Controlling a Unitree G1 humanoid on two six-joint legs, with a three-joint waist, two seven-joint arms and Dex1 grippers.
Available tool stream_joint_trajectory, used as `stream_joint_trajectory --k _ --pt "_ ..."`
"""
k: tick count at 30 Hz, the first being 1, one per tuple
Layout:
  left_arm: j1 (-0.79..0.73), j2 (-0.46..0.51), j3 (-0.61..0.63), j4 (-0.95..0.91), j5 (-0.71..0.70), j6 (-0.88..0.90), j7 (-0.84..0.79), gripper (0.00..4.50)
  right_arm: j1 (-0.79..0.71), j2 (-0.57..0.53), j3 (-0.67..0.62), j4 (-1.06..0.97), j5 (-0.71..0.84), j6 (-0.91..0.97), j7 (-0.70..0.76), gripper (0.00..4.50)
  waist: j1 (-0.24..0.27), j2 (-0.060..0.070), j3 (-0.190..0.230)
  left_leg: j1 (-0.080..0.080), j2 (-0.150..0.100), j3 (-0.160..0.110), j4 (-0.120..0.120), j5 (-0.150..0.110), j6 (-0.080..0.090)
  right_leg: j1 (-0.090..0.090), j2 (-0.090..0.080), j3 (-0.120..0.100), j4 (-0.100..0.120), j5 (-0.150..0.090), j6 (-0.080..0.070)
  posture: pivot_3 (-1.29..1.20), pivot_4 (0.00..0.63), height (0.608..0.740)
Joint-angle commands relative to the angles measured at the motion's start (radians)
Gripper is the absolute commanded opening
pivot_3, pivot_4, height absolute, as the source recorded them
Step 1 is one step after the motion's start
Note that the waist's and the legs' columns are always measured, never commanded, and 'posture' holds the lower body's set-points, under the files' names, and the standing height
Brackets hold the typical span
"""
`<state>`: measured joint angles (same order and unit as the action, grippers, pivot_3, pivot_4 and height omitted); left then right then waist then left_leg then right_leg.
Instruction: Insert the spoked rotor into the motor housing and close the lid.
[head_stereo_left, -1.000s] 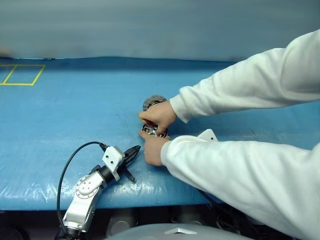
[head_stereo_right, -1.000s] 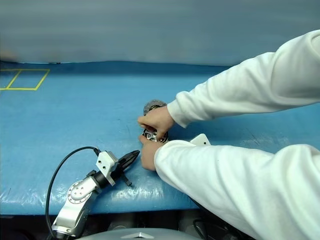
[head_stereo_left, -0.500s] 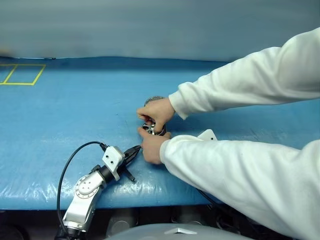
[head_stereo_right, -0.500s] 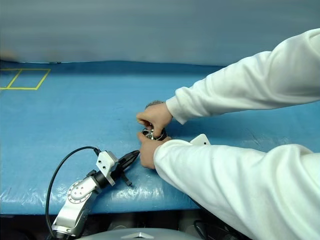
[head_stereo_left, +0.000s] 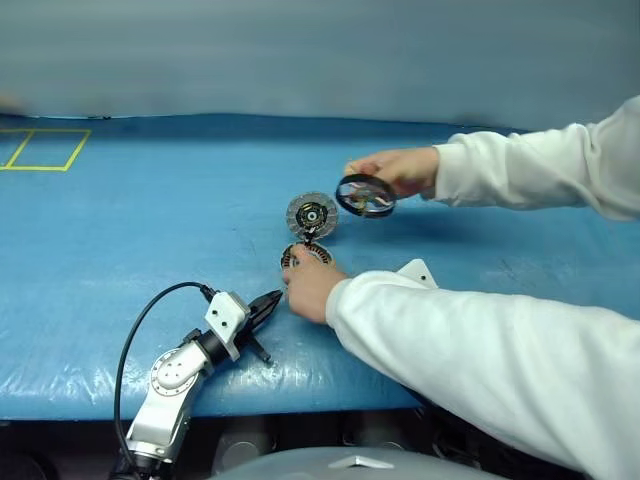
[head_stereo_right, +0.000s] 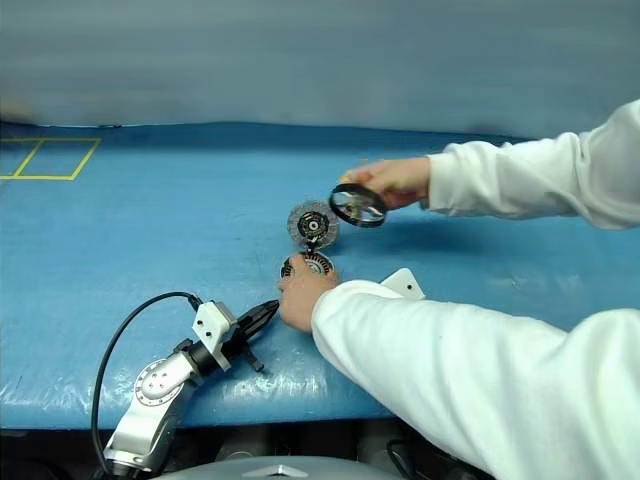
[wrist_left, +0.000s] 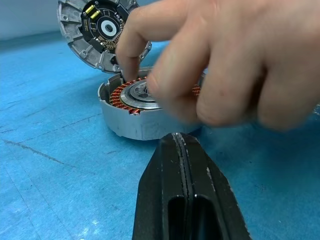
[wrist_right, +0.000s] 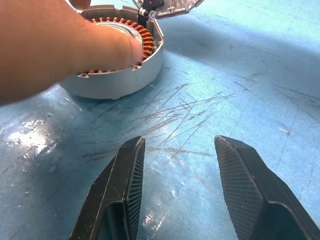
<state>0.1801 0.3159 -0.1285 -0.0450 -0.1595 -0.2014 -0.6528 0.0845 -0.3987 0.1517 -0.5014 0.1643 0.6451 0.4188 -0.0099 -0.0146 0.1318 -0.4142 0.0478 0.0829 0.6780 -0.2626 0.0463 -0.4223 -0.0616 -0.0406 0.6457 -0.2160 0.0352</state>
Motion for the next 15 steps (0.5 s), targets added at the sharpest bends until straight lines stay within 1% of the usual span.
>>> stream_joint_trajectory --k 1,15 --pt "-0.003 0.0 -0.002 -0.025 -0.008 -0.012 -0.002 0.0 -0.011 0.0 -0.003 -0.032 0.008 -0.014 0.006 2.3 0.0 0.0 0.0 0.0 0.0 0.0 0.0 0.0 0.0 0.0 0.0 0.0 0.0 0.0 0.0 0.0 0.15 0.74" --pt "0.0 -0.002 -0.002 -0.03 -0.007 -0.008 0.002 0.0 -0.014 -0.001 -0.003 -0.031 0.01 -0.011 0.01 2.3 0.001 0.0 0.0 0.0 0.0 0.0 0.0 0.0 0.0 -0.002 0.0 0.0 0.0 0.0 0.0 0.0 0.15 0.74"
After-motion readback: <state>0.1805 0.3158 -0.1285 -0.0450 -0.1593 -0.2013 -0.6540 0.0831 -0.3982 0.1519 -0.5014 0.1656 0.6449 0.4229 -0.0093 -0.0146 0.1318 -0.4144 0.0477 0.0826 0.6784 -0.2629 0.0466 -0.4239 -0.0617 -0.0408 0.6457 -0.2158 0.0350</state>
